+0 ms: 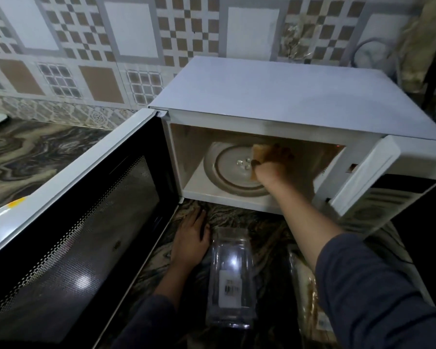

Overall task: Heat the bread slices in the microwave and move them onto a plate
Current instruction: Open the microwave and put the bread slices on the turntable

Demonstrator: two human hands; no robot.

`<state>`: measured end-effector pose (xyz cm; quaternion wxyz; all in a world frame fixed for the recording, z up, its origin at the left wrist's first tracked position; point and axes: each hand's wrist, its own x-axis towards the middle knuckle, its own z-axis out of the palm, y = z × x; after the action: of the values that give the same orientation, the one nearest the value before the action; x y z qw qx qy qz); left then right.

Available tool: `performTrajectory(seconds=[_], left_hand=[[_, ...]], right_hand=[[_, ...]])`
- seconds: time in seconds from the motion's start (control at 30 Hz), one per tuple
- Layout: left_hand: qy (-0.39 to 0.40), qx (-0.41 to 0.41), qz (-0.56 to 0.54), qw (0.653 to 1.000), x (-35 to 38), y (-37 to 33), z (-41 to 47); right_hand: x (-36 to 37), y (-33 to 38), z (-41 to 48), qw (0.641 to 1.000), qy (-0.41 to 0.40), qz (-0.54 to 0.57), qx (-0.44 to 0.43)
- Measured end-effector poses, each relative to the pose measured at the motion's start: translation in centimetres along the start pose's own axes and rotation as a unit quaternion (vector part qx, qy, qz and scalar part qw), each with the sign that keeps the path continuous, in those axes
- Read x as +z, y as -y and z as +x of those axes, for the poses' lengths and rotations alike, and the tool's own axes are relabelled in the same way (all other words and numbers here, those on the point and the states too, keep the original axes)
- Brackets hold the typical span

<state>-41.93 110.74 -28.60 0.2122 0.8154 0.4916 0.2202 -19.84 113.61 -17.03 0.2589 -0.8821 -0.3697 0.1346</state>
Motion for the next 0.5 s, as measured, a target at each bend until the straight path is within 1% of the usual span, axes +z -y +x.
performTrajectory(seconds=[0.07, 0.13, 0.2, 0.27, 0.37, 0.5], left_hand=[[-0.007, -0.008, -0.041, 0.999, -0.1, 0.2, -0.5], [-0.015, -0.033, -0.088, 0.995, -0.2, 0.3, -1.4], [-0.043, -0.061, -0.14, 0.987, -0.3, -0.1, -2.9], [-0.075, -0.081, -0.206, 0.972, -0.5, -0.7, -4.8], [-0.093, -0.086, -0.285, 0.95, -1.0, -1.5, -8.2], [-0.09, -0.09, -0.348, 0.929, -2.1, -2.4, -12.5]], right_hand=[[-0.4, -0.6, -2.4, 0.999, -0.02, 0.025, -0.024], [-1.0, -1.4, -6.0, 0.995, -0.057, 0.042, -0.066], [-1.1, -2.4, -10.0, 0.987, -0.086, 0.078, -0.112], [-0.6, -3.5, -13.9, 0.977, -0.096, 0.134, -0.136], [0.8, -5.6, -19.0, 0.972, -0.07, 0.187, -0.128], [2.1, -8.2, -24.2, 0.975, -0.006, 0.202, -0.092]])
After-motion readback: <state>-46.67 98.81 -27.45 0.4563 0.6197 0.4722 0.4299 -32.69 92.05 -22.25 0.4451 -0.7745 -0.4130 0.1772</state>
